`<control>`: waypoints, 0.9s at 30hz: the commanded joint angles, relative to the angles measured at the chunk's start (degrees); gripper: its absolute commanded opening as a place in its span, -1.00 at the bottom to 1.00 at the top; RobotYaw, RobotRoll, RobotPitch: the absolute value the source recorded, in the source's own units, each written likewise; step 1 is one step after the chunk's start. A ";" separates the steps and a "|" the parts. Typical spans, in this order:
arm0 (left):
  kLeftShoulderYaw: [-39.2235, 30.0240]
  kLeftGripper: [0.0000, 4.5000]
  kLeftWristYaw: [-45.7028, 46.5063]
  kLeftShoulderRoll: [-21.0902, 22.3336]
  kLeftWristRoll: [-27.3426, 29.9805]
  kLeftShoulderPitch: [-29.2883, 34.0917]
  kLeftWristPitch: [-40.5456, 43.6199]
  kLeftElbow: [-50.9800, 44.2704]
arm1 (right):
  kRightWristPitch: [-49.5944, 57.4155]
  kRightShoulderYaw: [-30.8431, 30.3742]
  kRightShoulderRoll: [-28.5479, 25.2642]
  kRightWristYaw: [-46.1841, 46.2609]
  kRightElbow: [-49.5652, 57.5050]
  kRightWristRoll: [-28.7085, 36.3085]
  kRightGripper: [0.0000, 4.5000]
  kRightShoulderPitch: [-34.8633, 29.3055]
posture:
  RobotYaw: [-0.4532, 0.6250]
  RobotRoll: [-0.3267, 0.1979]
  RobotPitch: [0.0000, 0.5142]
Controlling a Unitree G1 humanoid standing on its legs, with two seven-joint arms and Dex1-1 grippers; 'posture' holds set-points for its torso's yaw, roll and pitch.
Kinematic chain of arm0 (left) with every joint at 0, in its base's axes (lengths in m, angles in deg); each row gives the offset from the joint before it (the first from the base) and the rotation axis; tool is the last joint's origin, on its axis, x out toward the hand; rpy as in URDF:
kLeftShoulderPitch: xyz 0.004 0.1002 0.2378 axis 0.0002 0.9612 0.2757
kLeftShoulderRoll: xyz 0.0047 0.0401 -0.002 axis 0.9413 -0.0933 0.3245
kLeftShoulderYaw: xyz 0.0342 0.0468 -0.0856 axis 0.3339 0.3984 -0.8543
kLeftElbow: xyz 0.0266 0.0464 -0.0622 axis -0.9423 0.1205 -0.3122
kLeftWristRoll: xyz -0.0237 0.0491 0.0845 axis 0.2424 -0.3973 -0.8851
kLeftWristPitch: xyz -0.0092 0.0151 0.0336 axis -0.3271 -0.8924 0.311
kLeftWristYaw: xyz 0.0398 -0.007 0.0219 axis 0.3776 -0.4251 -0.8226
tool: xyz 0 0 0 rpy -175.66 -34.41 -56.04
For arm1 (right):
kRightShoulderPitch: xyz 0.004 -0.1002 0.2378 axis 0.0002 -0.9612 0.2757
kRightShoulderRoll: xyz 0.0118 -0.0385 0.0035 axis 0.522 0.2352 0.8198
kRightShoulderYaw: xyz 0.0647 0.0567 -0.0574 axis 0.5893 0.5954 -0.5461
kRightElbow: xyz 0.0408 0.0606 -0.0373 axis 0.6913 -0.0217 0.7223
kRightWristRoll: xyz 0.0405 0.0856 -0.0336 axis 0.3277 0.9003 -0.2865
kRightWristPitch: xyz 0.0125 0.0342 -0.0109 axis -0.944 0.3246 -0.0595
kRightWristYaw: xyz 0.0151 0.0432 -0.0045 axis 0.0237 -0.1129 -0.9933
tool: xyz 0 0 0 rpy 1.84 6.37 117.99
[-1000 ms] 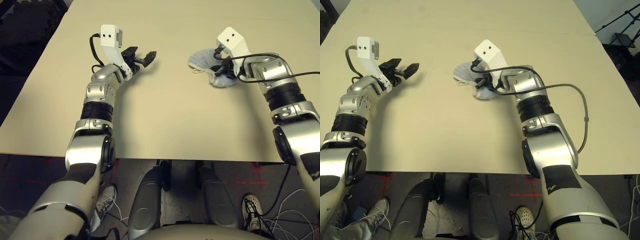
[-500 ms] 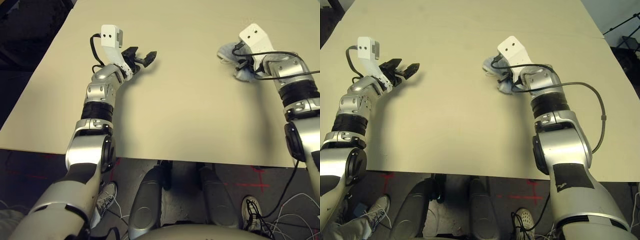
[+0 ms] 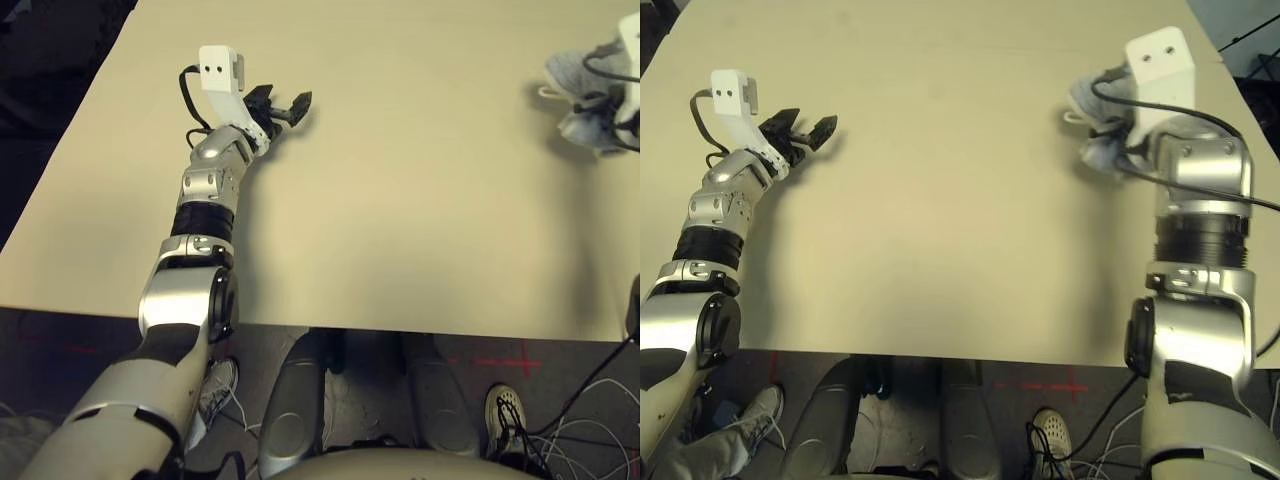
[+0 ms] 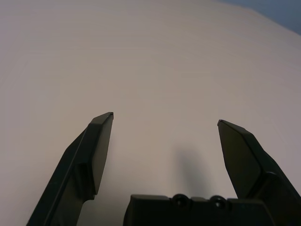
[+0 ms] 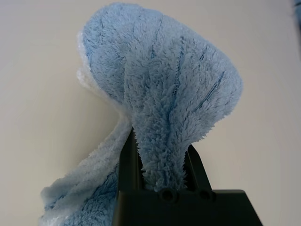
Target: Wipe the water off the table with a rag.
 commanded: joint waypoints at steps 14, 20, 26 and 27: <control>-1.28 1.00 11.40 -2.62 -1.93 0.55 -6.66 7.58 | -11.77 -0.94 -2.21 -10.64 -7.48 5.09 -0.93 -6.75 | -0.30 0.25 0.22; -1.96 1.00 12.43 -2.64 -1.83 0.90 -7.37 7.50 | -18.00 0.32 -1.72 -15.21 -7.81 7.25 -0.37 -8.79 | -0.28 0.25 0.22; -2.44 1.00 12.45 -2.32 -1.66 1.35 -7.39 7.27 | -28.11 8.67 -2.06 -13.43 -9.46 12.19 0.48 -6.54 | -0.28 0.25 0.23; -2.46 1.00 12.54 -2.33 -1.68 1.22 -7.43 7.43 | -30.54 9.28 -1.87 -12.63 -10.74 12.27 0.66 -5.84 | -0.29 0.25 0.24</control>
